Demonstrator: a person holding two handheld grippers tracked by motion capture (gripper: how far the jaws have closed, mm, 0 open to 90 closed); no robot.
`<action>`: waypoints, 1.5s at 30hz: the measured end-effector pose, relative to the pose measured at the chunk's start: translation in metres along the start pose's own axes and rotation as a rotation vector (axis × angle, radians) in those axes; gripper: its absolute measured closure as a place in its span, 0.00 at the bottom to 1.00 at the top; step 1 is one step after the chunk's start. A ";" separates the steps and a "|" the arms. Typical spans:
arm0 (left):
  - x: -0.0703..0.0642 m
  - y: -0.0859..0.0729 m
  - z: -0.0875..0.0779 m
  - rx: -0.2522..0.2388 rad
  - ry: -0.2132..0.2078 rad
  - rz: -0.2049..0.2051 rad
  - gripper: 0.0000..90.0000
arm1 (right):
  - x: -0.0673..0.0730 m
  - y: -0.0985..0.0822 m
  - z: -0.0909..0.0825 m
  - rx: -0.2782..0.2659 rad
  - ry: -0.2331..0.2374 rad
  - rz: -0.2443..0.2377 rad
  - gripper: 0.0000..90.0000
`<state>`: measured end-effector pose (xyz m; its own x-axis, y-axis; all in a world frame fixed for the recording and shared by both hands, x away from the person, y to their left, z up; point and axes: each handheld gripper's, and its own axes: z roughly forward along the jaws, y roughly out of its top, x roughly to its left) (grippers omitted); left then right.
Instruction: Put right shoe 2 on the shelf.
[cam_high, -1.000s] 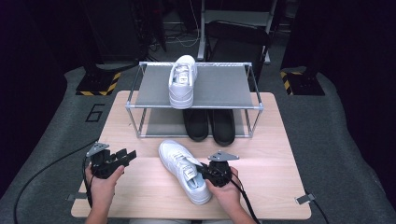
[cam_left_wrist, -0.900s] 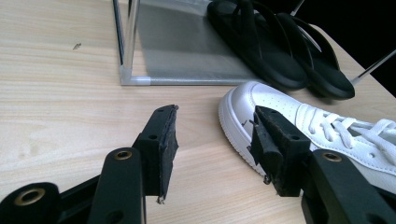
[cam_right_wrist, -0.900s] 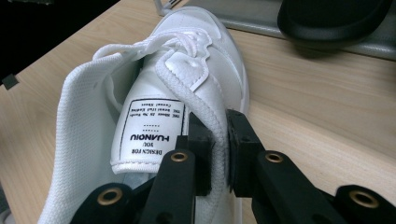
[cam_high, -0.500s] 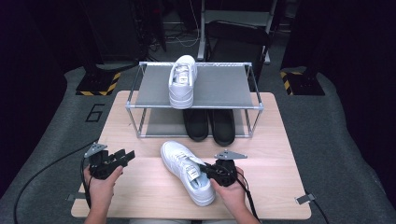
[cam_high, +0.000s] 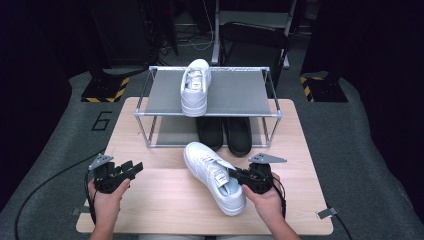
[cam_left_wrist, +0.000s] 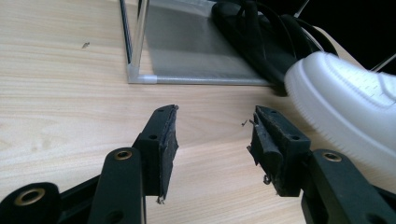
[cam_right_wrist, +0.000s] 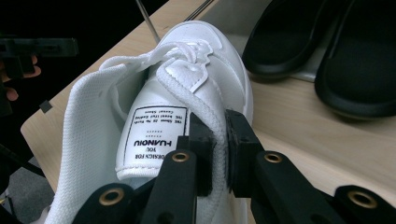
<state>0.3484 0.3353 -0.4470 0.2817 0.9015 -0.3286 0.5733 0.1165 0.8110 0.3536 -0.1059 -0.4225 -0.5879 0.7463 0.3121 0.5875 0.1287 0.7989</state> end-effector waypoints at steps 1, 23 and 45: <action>0.001 0.000 0.000 0.002 0.000 0.005 0.56 | -0.001 0.003 -0.004 -0.004 -0.001 -0.004 0.92; 0.005 -0.005 -0.003 -0.001 0.021 0.006 0.52 | -0.011 0.061 -0.089 -0.066 -0.012 -0.029 0.92; 0.000 -0.003 0.002 0.014 0.012 0.008 0.52 | -0.028 0.106 -0.123 -0.125 -0.048 -0.001 0.92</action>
<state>0.3479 0.3341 -0.4501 0.2771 0.9073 -0.3164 0.5816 0.1037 0.8068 0.3633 -0.1933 -0.2834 -0.5594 0.7770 0.2887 0.5112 0.0492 0.8581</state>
